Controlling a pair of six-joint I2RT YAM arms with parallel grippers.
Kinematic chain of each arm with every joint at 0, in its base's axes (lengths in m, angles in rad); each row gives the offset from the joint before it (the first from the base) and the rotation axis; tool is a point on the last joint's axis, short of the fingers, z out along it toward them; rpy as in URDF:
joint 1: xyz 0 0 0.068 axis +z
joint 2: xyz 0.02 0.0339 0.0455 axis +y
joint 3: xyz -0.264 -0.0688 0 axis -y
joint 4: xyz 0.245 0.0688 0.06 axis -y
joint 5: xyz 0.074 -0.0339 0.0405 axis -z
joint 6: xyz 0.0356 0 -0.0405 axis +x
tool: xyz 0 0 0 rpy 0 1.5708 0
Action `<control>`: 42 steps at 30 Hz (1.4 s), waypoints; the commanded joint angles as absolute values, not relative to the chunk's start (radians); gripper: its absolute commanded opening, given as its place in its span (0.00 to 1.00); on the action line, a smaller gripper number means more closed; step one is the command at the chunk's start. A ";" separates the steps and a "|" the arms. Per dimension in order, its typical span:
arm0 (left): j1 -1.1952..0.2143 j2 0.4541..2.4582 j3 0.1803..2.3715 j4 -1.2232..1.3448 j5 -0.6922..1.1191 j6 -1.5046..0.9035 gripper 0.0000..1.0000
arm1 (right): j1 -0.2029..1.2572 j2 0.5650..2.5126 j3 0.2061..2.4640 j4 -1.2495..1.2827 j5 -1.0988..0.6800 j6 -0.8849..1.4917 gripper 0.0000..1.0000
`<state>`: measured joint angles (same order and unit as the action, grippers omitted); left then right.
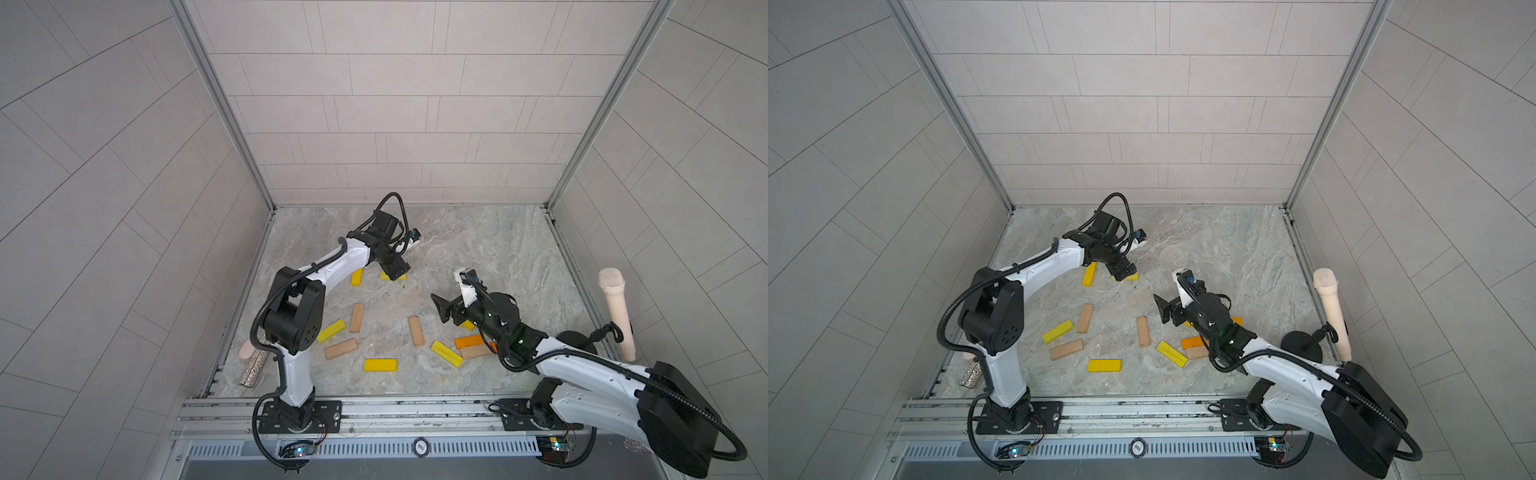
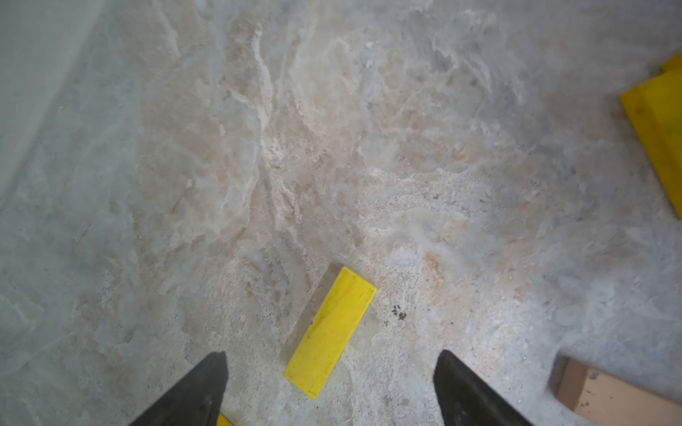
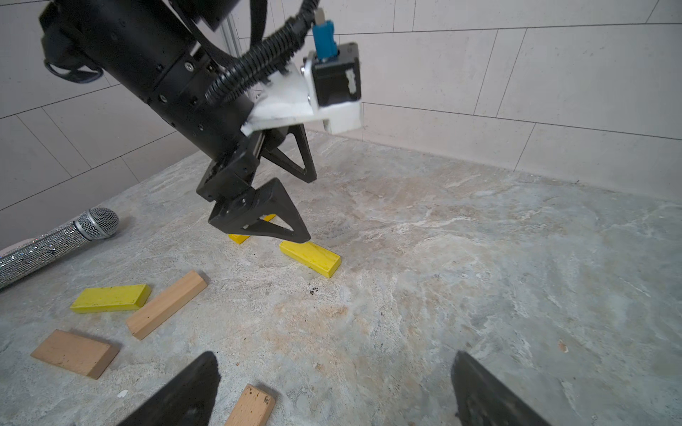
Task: Assemble the number 8 with building blocks
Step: Assemble the building block at the center of the board.
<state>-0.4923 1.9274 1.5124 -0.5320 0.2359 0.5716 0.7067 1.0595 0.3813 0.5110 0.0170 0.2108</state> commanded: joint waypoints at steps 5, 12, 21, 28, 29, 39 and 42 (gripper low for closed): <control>-0.517 2.034 1.643 -0.721 0.165 0.782 0.85 | 0.709 1.042 0.367 0.525 0.041 0.189 1.00; -0.539 2.154 1.776 -0.876 0.025 0.863 0.73 | 0.709 1.046 0.370 0.523 0.044 0.186 1.00; -0.542 2.247 1.848 -0.949 -0.010 0.944 0.60 | 0.709 1.055 0.377 0.516 0.043 0.187 1.00; -0.540 2.273 1.857 -0.966 0.005 0.977 0.52 | 0.709 1.065 0.383 0.507 0.051 0.186 1.00; -0.541 2.281 1.865 -0.969 0.005 0.977 0.49 | 0.710 1.066 0.383 0.506 0.053 0.189 1.00; -0.540 2.306 1.894 -0.970 -0.007 0.988 0.36 | 0.710 1.062 0.385 0.500 0.066 0.187 1.00; -0.539 2.304 1.895 -0.954 -0.029 1.002 0.33 | 0.709 1.062 0.385 0.500 0.067 0.190 0.99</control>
<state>-0.5373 2.2875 1.8641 -0.9386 -0.0109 0.9588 0.7067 1.0660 0.3737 0.5045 0.0528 0.2020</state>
